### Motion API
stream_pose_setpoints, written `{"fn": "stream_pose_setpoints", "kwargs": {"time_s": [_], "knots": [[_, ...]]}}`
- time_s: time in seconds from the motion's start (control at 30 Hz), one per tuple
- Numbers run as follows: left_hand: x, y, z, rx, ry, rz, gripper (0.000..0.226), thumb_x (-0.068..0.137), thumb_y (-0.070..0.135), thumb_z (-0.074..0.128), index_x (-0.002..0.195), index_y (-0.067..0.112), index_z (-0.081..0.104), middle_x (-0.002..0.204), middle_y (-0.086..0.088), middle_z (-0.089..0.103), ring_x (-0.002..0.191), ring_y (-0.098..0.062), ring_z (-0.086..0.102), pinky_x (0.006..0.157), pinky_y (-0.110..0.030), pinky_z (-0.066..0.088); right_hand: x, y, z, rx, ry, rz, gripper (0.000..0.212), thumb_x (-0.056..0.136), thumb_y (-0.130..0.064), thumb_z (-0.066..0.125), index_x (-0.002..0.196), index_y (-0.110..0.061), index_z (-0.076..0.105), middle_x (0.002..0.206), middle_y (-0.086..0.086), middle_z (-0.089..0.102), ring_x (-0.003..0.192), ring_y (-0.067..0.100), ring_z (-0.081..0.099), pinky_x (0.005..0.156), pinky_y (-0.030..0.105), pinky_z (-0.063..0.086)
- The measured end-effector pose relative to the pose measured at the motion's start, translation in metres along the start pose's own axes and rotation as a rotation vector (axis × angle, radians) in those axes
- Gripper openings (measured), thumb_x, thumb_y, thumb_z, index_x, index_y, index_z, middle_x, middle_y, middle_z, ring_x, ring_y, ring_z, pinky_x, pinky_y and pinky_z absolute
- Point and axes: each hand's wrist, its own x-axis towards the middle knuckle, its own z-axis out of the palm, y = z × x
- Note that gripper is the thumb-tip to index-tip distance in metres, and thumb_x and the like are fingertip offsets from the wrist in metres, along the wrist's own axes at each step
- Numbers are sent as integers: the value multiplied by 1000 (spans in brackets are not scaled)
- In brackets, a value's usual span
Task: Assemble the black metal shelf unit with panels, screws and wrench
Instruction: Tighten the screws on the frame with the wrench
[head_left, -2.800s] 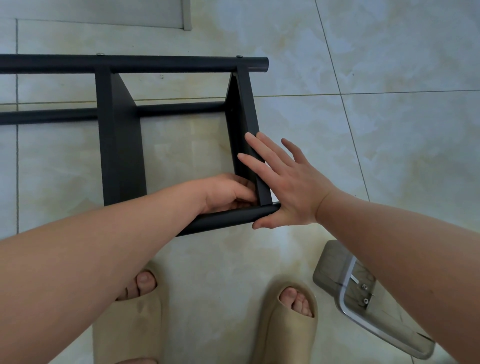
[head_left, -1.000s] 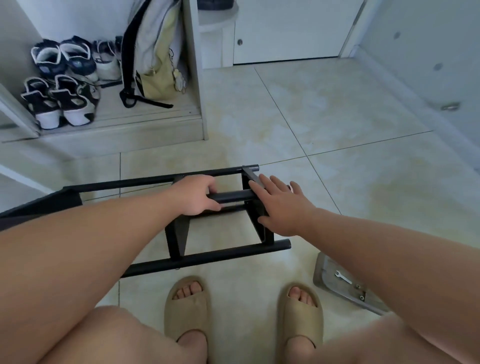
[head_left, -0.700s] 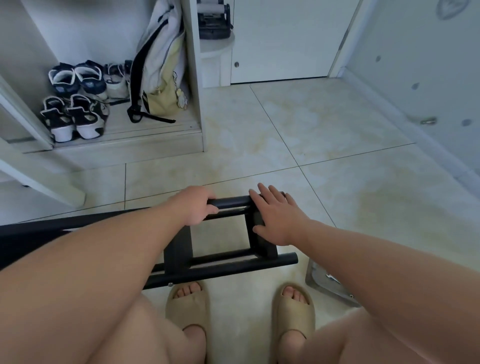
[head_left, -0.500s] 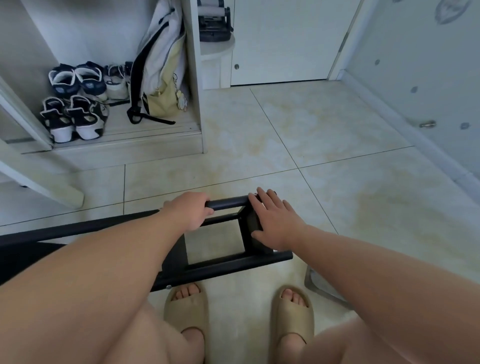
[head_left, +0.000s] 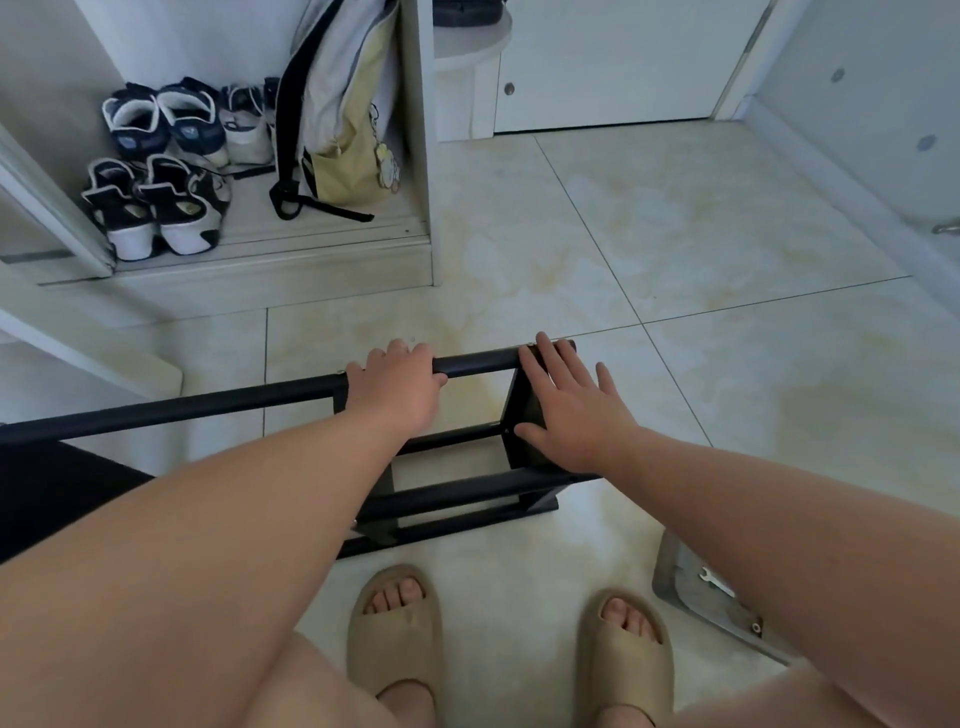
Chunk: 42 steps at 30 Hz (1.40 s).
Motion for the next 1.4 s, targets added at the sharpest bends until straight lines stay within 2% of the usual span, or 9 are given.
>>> {"fn": "stream_pose_setpoints", "kwargs": {"time_s": [0.17, 0.3, 0.4, 0.67, 0.93, 1.13, 1.2, 1.27, 1.4], "knots": [[0, 0, 1, 36, -61, 14, 45, 103, 47, 36, 140, 21, 41, 141, -7, 47, 128, -29, 43, 109, -50, 30, -1, 0, 0, -19, -59, 14, 90, 101, -57, 43, 159, -27, -19, 165, -3, -28, 154, 19, -19, 124, 56, 0], [-13, 0, 0, 43, -98, 28, 64, 102, 54, 35, 156, 25, 17, 164, -8, 19, 150, -31, 15, 119, -56, 16, -16, 5, -5, -18, -89, 21, 85, 102, -57, 39, 159, -28, -17, 165, -5, -27, 154, 19, -19, 124, 55, -2], [-25, 9, -5, 51, -85, 98, 64, 102, 54, 34, 157, 26, 16, 166, -9, 8, 152, -33, 5, 120, -55, 13, -37, 15, -9, -12, -100, 48, 81, 103, -56, 36, 160, -28, -15, 166, -6, -26, 155, 19, -18, 125, 54, -1], [-50, 85, -15, -8, -56, 368, 57, 102, 47, 42, 152, 21, 33, 162, -7, 24, 147, -29, 20, 118, -45, 24, -107, 69, -7, 50, -110, 114, 72, 105, -52, 36, 161, -33, -4, 170, -6, -7, 157, 18, -5, 126, 48, 9], [-59, 199, 5, -48, -38, 677, 42, 103, 36, 42, 142, 20, 44, 151, -1, 38, 137, -24, 34, 106, -38, 38, -171, 159, 22, 68, -293, 287, 66, 104, -45, 45, 161, -35, 13, 167, -7, 21, 151, 19, 25, 117, 40, 31], [-59, 261, 62, 116, -252, 843, 42, 101, 36, 47, 140, 21, 45, 150, -3, 36, 135, -27, 36, 102, -43, 42, -183, 218, 73, 155, -549, 448, 62, 106, -40, 46, 160, -33, 19, 158, 4, 41, 141, 28, 43, 112, 36, 36], [-54, 270, 86, 221, -341, 900, 40, 99, 37, 51, 136, 21, 49, 149, -4, 38, 134, -27, 37, 102, -43, 41, -181, 233, 95, 167, -607, 454, 55, 106, -34, 46, 158, -28, 29, 155, 3, 45, 140, 27, 44, 112, 34, 36], [-49, 274, 113, 307, -387, 978, 41, 97, 40, 54, 133, 21, 52, 149, -5, 40, 136, -27, 35, 102, -41, 40, -176, 245, 121, 189, -642, 478, 50, 105, -31, 47, 155, -26, 38, 152, 4, 50, 137, 29, 47, 110, 33, 39], [-46, 273, 162, 424, -422, 1169, 45, 94, 49, 55, 131, 23, 56, 149, -2, 43, 145, -24, 24, 111, -42, 33, -160, 263, 172, 215, -633, 545, 51, 103, -31, 49, 153, -24, 42, 145, 11, 55, 129, 33, 54, 103, 36, 46]]}}
